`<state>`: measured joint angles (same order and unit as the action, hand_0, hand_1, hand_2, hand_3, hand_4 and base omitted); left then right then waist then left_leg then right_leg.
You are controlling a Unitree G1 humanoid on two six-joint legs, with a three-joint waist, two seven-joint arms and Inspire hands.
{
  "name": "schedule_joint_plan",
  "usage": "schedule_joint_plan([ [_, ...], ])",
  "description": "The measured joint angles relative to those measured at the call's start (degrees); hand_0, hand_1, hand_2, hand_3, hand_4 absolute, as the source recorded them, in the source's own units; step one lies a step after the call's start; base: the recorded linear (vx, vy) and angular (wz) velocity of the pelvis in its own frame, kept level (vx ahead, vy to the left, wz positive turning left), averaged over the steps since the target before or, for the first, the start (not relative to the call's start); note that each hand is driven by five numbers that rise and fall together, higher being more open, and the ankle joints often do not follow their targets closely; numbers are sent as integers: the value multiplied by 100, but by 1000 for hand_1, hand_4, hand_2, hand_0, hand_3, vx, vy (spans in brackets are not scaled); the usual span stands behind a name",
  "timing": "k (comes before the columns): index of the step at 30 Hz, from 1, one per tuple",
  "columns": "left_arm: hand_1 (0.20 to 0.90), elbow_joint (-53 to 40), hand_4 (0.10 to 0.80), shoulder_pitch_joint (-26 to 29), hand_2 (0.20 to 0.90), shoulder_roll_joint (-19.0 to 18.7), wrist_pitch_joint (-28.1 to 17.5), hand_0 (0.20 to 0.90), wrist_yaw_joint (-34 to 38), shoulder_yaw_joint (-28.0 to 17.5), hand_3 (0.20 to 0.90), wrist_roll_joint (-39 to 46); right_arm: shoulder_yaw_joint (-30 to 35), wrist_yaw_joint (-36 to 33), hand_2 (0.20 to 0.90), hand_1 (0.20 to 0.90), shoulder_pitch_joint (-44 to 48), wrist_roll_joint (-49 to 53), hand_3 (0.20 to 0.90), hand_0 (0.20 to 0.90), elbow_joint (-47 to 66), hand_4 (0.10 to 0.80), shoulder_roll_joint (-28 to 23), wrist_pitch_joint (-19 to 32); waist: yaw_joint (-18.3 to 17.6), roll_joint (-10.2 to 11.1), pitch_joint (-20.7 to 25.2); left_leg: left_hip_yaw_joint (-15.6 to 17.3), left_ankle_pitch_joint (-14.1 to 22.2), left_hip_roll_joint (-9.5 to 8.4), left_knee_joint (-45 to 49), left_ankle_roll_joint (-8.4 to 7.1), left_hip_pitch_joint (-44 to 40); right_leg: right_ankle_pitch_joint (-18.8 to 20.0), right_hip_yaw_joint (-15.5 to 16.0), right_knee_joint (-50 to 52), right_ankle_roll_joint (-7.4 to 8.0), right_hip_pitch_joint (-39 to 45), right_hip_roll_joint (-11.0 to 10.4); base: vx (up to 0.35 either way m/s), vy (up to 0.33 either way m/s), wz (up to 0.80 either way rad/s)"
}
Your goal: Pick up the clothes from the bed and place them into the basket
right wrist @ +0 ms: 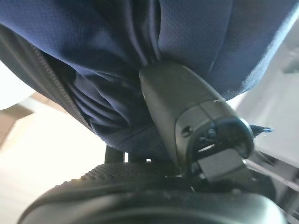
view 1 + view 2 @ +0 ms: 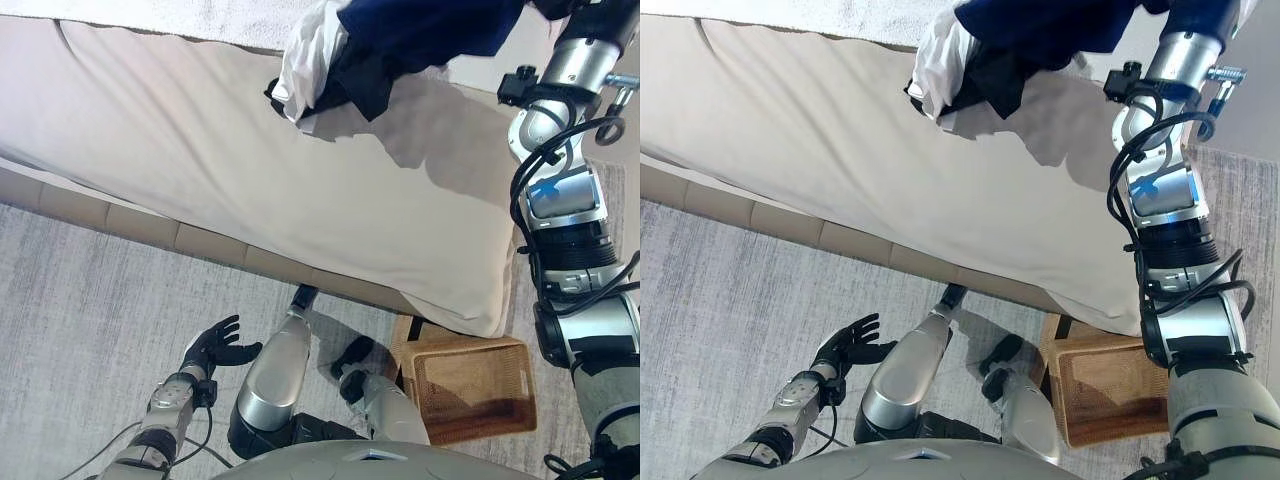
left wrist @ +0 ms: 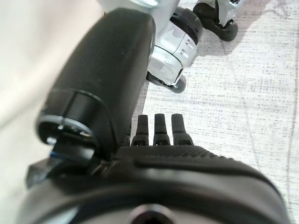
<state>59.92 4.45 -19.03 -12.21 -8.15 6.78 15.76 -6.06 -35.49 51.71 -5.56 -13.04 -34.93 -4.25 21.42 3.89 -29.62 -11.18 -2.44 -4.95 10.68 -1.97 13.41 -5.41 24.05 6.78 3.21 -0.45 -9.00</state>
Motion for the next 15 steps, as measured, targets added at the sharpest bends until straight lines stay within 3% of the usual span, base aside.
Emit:
schedule_joint_plan([
  [3,900,8,800,1,900,7,112,900,5,7,900,1,-50,352,300,300,-83,145,200,300,-744,100,-1,-260,-3,3,114,-22,82,13,-3,-61,46,-6,6,-6,1,-32,6,5,-35,2],
  [4,900,41,800,-11,900,16,144,900,15,16,900,1,-130,480,700,700,-160,179,667,700,-995,567,-1,-358,2,-2,196,-19,83,1,15,-30,80,-1,5,-9,6,-54,19,47,-78,3],
  [5,900,62,800,-14,900,26,218,900,14,14,900,3,-191,685,900,900,-250,177,900,900,-1215,800,-1,-467,8,-5,293,-32,131,0,0,-53,95,-1,10,-21,9,-76,-2,14,-80,1],
  [10,900,42,800,8,900,-40,323,900,11,21,900,16,-1072,2185,900,900,-296,244,900,900,-2301,800,-8,-1131,38,-44,505,-49,48,-20,10,5,165,14,22,-109,29,-97,39,-28,-17,1],
  [15,900,34,800,132,900,-145,370,900,4,26,900,17,-1452,2871,900,900,-279,211,900,900,-2570,800,-7,-1158,63,-44,505,-188,42,3,85,0,275,16,179,-196,28,-75,111,-13,-16,13],
])
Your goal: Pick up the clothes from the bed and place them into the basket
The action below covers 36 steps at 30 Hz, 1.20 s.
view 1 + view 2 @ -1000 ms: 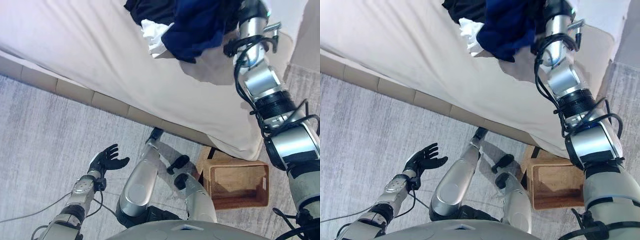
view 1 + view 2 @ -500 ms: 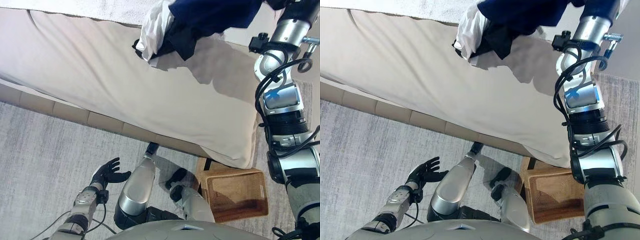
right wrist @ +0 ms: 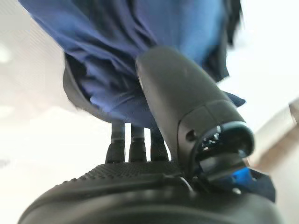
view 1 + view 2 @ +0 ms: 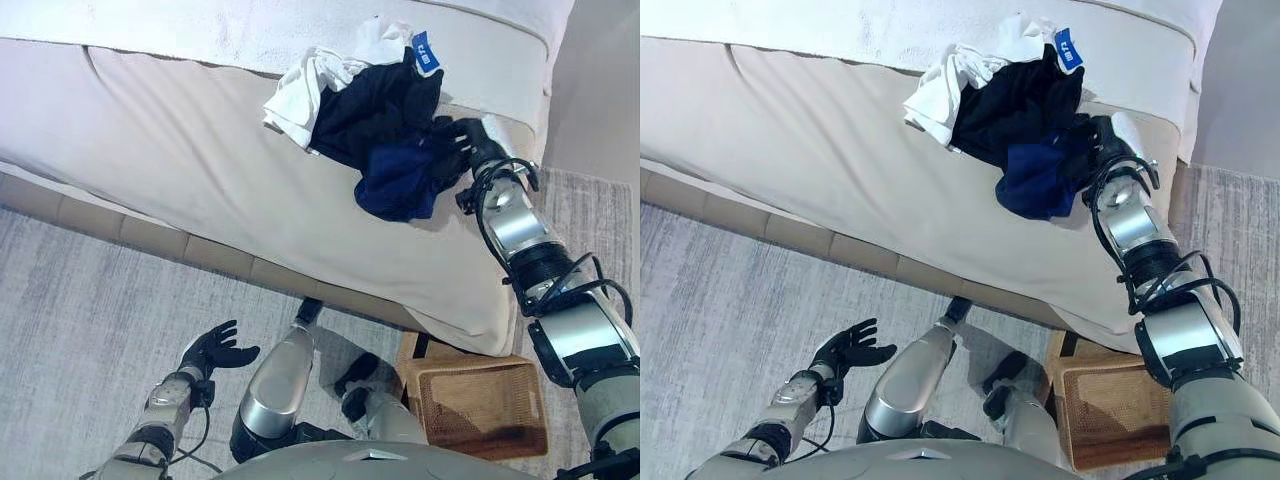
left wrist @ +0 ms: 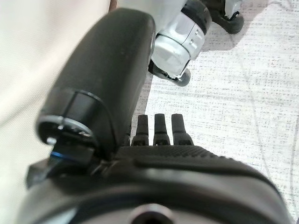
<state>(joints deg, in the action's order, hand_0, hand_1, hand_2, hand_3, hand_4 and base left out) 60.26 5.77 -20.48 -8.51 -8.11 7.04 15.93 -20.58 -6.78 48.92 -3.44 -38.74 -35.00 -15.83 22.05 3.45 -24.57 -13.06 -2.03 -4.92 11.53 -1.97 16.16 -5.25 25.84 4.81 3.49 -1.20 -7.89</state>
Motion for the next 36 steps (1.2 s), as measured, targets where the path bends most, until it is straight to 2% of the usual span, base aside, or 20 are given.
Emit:
schedule_joint_plan([
  [1,900,-36,800,-1,900,-10,8,900,0,3,900,0,-8,51,759,759,39,-51,735,759,0,635,-1,34,21,0,0,-4,0,9,0,0,0,0,1,-23,0,11,19,-17,-9,3],
  [2,900,-38,800,-1,900,-22,52,900,0,4,900,0,-17,104,364,364,85,-130,274,364,1,174,-3,85,29,0,0,-8,0,17,0,0,-1,0,6,-65,0,33,49,0,0,0],
  [3,900,-38,800,0,900,-35,102,900,0,6,900,0,-46,130,300,300,138,-195,200,300,3,100,-6,110,31,0,0,-20,0,22,1,0,-2,1,17,-89,0,50,65,-8,-6,4],
  [12,900,-107,800,0,900,-68,122,900,0,227,900,-2,-66,166,300,300,294,-557,200,300,203,100,-20,271,21,18,-9,-51,6,52,-5,-8,18,1,21,-67,-1,37,105,2,3,1],
  [17,900,-104,800,-11,900,-70,114,900,23,220,900,-1,3,-353,300,300,253,-424,200,300,528,100,-23,369,-30,69,-35,-29,-3,53,7,5,76,41,11,13,2,-58,85,-39,39,-1],
  [22,900,-100,800,-25,900,-52,105,900,107,161,900,-16,842,-1123,300,300,-106,-201,200,300,1635,100,-23,746,-70,160,-72,54,-3,59,1,6,23,65,-87,11,-22,-53,70,43,-4,-8],
  [23,900,-80,800,-63,900,-50,106,900,108,82,900,-38,1062,-1232,300,300,-143,-200,200,300,1895,100,-23,858,-94,188,-73,120,-2,76,-6,8,-40,96,-204,9,-15,-30,66,68,15,-19],
  [27,900,35,800,-223,900,-67,113,900,113,-140,900,-258,1184,-1126,300,300,-243,-200,200,300,2364,100,-305,865,-256,248,-51,339,113,81,-5,120,-433,108,-430,9,-7,274,33,135,52,-29],
  [32,900,39,800,-487,900,-193,128,900,117,-286,900,-262,1215,-729,300,300,-692,-231,200,300,2593,100,-466,966,-588,622,384,481,250,95,5,161,-499,108,-596,10,-7,274,1,75,-6,-17],
  [36,900,20,800,-487,900,-114,103,900,100,-283,900,-270,1211,-692,300,300,-1096,-233,200,300,2596,100,-460,970,-680,606,645,568,293,94,-4,190,-564,136,-672,1,34,313,-29,-14,-58,-11],
])
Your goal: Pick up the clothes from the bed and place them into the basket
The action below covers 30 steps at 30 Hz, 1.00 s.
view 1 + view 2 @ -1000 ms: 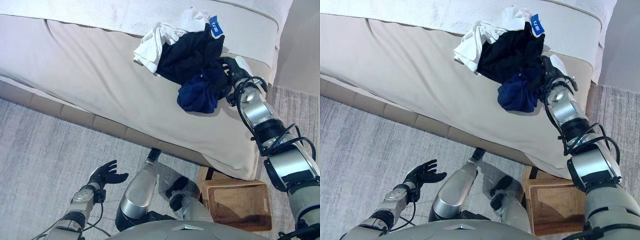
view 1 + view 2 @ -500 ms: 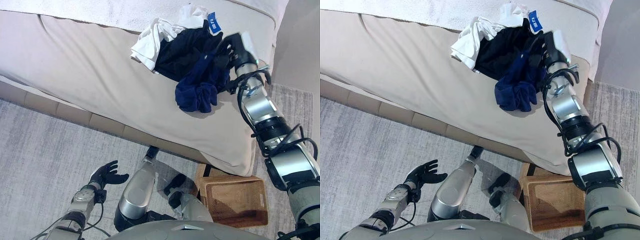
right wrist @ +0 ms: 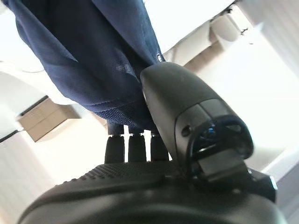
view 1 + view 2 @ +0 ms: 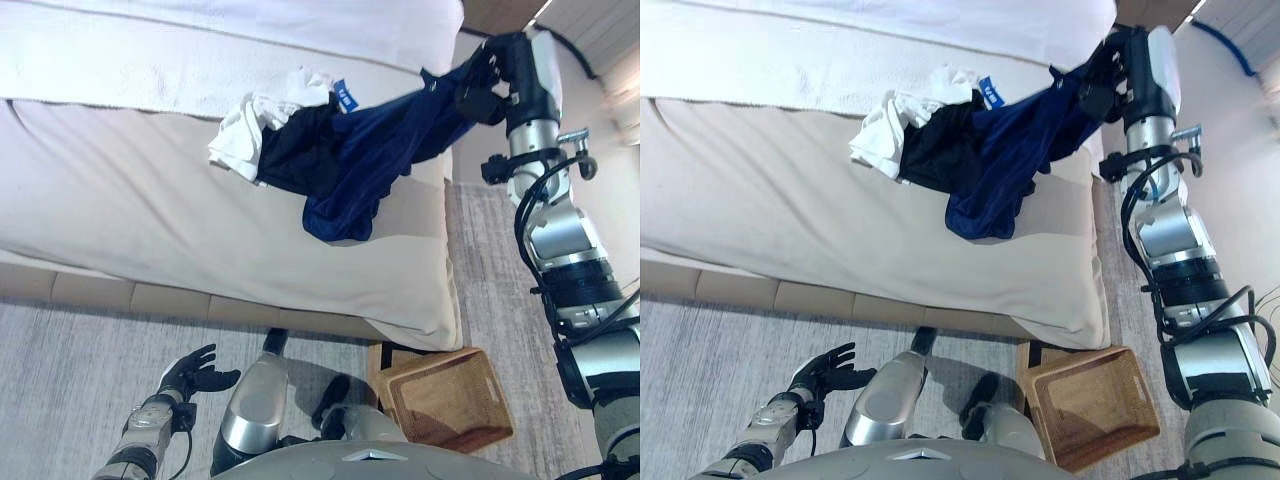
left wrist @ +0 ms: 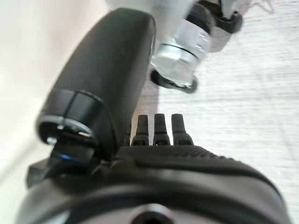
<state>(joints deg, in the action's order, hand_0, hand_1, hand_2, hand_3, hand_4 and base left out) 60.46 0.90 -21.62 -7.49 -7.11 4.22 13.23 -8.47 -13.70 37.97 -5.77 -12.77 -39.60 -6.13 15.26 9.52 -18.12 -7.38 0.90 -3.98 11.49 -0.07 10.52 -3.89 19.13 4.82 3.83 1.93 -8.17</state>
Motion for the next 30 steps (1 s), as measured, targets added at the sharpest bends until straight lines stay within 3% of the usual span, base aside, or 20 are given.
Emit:
schedule_joint_plan([
  [5,900,178,800,-15,900,72,43,900,28,0,900,-262,36,-416,300,300,-85,-17,200,300,39,100,-3,65,-101,-123,166,69,-2,33,8,2,-19,77,-59,-154,-17,38,46,-111,-71,-9],
  [8,900,231,800,-134,900,65,181,900,56,-5,900,-453,97,-669,300,300,-86,-16,200,300,352,100,-102,100,-177,-172,201,276,-37,108,-25,44,-97,154,-176,-213,-18,34,75,-105,-55,-31],
  [11,900,243,800,-246,900,77,335,900,35,-14,900,-606,152,-873,300,300,-79,-1,200,300,681,100,-568,112,-350,-226,260,556,-73,183,-239,77,-350,279,-399,-260,-2,51,82,-80,-24,-46],
  [18,900,335,800,-393,900,91,495,900,-7,-11,900,-659,610,-1354,300,300,-66,41,200,300,981,100,-1402,96,-1032,-435,708,1153,-265,230,-1026,78,-1011,398,-957,-469,80,129,97,-35,-65,-49],
  [24,900,315,800,-273,900,185,500,900,-6,181,900,-665,1136,-1826,300,300,-165,470,200,300,990,100,-1614,60,-1590,-573,1127,1521,-449,328,-1656,19,-1516,495,-1347,-822,118,278,246,-21,-95,-40],
  [30,900,68,800,-77,900,348,507,900,-185,412,900,-812,1350,-1593,300,300,-668,587,200,300,1009,100,-1672,-21,-1951,-615,1188,1729,-431,462,-1673,-4,-1677,561,-1539,-1001,104,432,383,-17,-94,-19],
])
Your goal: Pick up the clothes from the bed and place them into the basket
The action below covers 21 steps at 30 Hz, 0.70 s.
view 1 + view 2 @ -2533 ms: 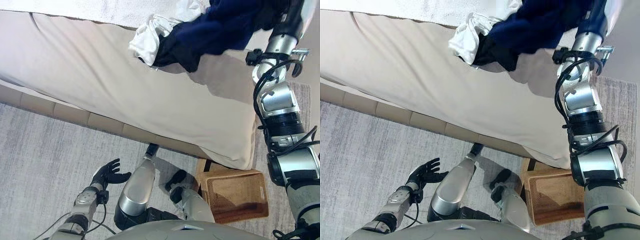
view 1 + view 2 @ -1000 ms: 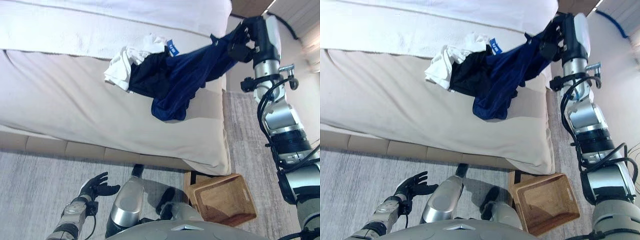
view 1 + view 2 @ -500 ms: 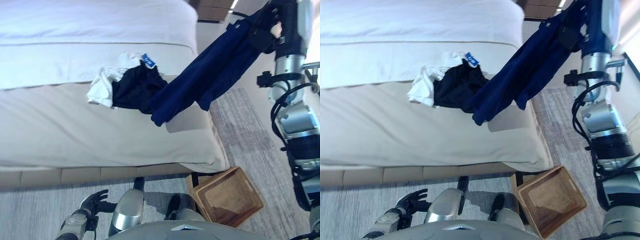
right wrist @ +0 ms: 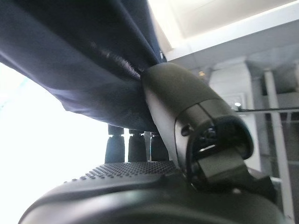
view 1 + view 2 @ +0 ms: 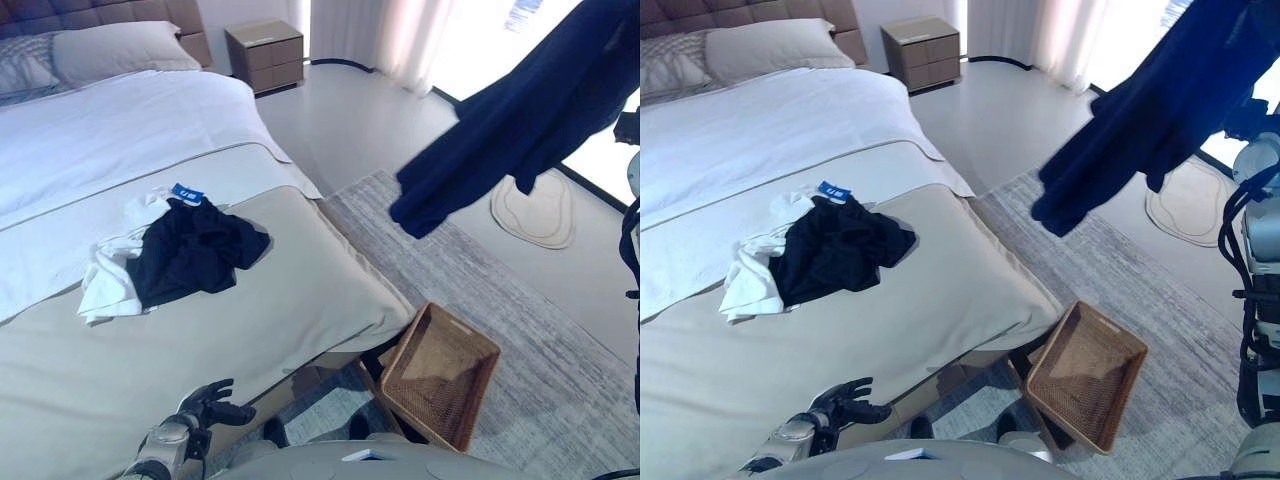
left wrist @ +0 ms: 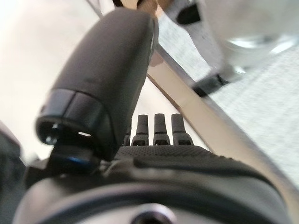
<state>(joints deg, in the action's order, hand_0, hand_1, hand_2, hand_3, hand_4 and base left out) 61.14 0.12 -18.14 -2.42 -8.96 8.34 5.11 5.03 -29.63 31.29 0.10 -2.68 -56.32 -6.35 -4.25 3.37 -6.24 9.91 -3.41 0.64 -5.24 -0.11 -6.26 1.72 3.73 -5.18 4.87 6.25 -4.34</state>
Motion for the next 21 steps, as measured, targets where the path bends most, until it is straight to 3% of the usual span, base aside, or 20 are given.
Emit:
schedule_joint_plan([
  [6,900,-21,800,7,900,69,171,900,-44,109,900,-90,-97,910,300,300,-1041,-20,200,300,1,100,220,-285,-72,-83,45,141,-1,102,15,-3,-12,14,-144,0,-22,-75,99,6,-125,-14],
  [14,900,-14,800,-118,900,44,238,900,-40,218,900,-279,-402,1331,300,300,-1558,-291,200,300,-569,100,937,-493,-67,-333,-41,187,1,129,16,-29,46,10,-172,59,-20,-199,98,-81,-92,-3],
  [17,900,-114,800,56,900,12,232,900,-8,446,900,-205,-420,1339,300,300,-1518,-449,200,300,-830,100,1046,-510,-62,-553,-242,260,-77,119,21,-73,415,-7,-215,335,1,-730,66,-274,-27,-10],
  [21,900,-263,800,571,900,5,171,900,107,713,900,243,-613,1344,300,300,-1262,-484,200,300,-1453,100,1059,-531,-23,-878,-1015,340,-216,60,174,-52,961,-143,-297,1016,-62,-1621,-25,-258,-7,-14],
])
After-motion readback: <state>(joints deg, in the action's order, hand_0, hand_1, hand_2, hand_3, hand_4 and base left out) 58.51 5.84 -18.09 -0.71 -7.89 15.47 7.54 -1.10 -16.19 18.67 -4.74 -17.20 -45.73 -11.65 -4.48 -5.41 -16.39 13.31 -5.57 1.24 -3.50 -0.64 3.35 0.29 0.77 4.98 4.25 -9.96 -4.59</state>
